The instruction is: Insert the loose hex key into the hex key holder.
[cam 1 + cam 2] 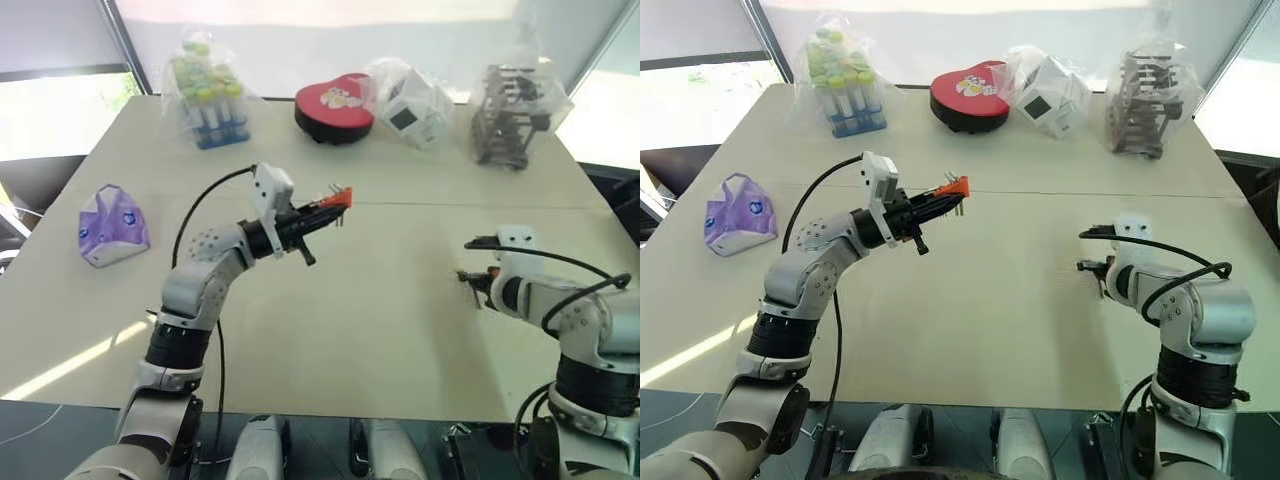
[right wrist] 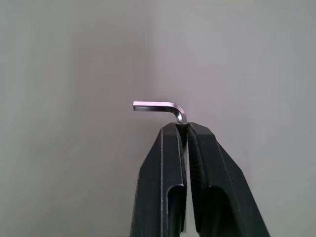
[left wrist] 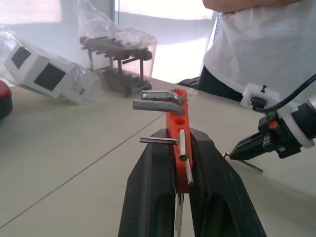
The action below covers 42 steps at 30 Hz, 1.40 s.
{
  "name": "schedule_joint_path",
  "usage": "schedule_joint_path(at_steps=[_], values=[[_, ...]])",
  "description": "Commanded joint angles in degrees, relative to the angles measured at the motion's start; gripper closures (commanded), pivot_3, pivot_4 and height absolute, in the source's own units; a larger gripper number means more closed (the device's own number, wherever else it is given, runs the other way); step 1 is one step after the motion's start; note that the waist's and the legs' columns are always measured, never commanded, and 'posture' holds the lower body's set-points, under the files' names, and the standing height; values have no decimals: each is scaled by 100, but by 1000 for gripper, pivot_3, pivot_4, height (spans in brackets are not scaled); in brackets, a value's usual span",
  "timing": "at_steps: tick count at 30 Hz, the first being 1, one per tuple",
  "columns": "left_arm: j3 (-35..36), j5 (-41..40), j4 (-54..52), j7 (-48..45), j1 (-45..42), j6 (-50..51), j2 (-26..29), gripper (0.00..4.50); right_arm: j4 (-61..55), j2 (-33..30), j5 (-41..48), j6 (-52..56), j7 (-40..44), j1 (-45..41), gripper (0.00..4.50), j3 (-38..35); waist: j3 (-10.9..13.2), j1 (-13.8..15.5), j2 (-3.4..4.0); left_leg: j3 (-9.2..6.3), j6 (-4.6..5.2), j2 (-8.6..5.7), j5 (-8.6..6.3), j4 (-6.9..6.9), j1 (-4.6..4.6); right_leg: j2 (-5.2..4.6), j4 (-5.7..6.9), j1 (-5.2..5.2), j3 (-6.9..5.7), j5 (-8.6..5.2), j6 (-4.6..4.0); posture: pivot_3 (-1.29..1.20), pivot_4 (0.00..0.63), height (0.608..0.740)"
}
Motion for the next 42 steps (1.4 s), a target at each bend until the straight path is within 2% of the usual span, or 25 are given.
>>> schedule_joint_path(at_steps=[1,4,10,14,18,31,42], values=[[78,-65,-80,-6,-183,-80,-28,4500,-572,106,-109,-2157,642,94,4417,278,0,1,0,-2,0,0,0,-1,0,2,-1,0,-1,0,1,0,150,740],[-49,-63,16,-112,-281,-22,-74,4500,-591,604,-233,-4068,1146,35,4417,746,0,-11,0,-4,0,1,0,-4,0,6,-2,0,-1,-1,2,0,150,740],[-157,63,517,-279,-469,-108,-168,4500,124,1749,-87,-6533,1966,-299,4417,1395,1,-14,1,-1,-1,2,1,-2,2,6,0,1,-1,0,2,0,150,740],[-181,116,635,-389,-540,-151,-146,4500,619,2250,309,-6800,2072,-419,4417,1383,1,0,1,-1,-1,2,1,-2,1,6,-2,2,-1,0,2,0,150,740],[-157,138,616,-437,-540,-145,-115,4500,795,2322,272,-6969,2138,-383,4417,1500,1,15,1,3,-2,2,1,-1,0,4,-4,3,-1,0,1,0,150,740],[-80,137,486,-386,-492,-124,-38,4500,656,2159,292,-6997,2158,8,4417,1606,2,2,2,2,-2,3,1,-2,1,4,-1,2,-1,0,1,0,150,740],[-97,137,442,-387,-510,-154,-45,4500,719,2074,287,-7038,2157,3,4417,1620,2,3,2,2,-2,3,1,-2,2,4,-1,2,-1,0,1,0,150,740]])
